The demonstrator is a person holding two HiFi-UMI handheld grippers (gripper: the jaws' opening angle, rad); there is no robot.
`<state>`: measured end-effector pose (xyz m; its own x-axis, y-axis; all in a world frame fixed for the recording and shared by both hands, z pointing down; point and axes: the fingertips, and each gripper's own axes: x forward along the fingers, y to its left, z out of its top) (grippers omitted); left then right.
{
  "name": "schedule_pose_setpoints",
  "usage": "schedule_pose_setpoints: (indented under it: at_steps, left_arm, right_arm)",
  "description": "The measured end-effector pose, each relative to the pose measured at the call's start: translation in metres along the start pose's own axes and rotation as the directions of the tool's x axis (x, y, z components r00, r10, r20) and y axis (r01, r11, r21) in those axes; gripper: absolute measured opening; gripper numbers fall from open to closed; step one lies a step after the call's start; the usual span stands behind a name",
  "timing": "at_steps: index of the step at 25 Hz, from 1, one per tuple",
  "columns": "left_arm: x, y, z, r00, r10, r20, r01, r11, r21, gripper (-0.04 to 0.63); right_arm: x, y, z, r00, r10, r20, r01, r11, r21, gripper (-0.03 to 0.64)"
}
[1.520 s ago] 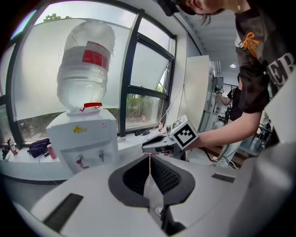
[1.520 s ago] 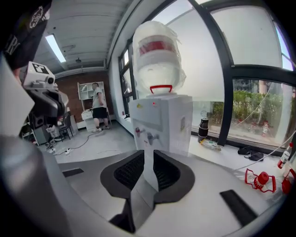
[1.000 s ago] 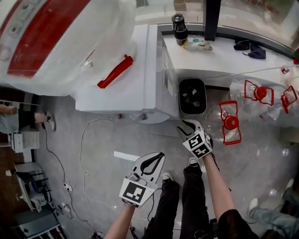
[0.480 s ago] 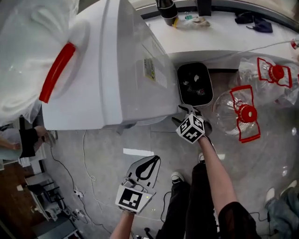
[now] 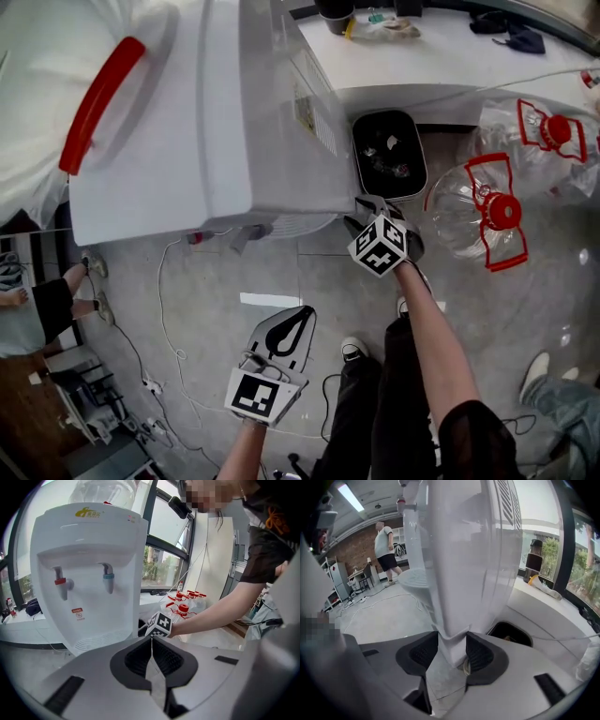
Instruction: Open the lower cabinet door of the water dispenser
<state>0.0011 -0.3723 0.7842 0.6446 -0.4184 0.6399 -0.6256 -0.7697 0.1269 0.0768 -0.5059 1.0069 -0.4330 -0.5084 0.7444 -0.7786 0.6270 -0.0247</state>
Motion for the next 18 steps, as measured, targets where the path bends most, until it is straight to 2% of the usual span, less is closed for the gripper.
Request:
schedule_pose_setpoints:
  at_steps: [3, 8, 13, 18]
  left_arm:
    - [-0.012, -0.002, -0.007, 1.000, -0.004, -0.012, 0.005, 1.000, 0.018, 0.017]
    - [-0.035, -0.010, -0.023, 0.999, -0.011, -0.039, 0.013, 0.998, 0.063, 0.017]
    - [-0.070, -0.012, -0.040, 0.999, 0.048, -0.001, -0.048, 0.999, 0.018, 0.017]
    - [-0.118, -0.004, -0.075, 0.994, 0.107, 0.007, -0.107, 0.994, -0.037, 0.017]
  right_arm:
    - [-0.009, 0.025, -0.012, 0.999, 0.029, -0.017, -0.029, 0.999, -0.025, 0.187]
    - [-0.022, 0.106, -0.036, 0.989, 0.144, -0.029, -0.144, 0.989, -0.016, 0.199]
    - [-0.020, 0.184, -0.038, 0.972, 0.231, -0.038, -0.233, 0.971, -0.056, 0.215]
    - [-0.013, 0.249, -0.026, 0.955, 0.292, -0.054, -0.296, 0.953, -0.073, 0.232]
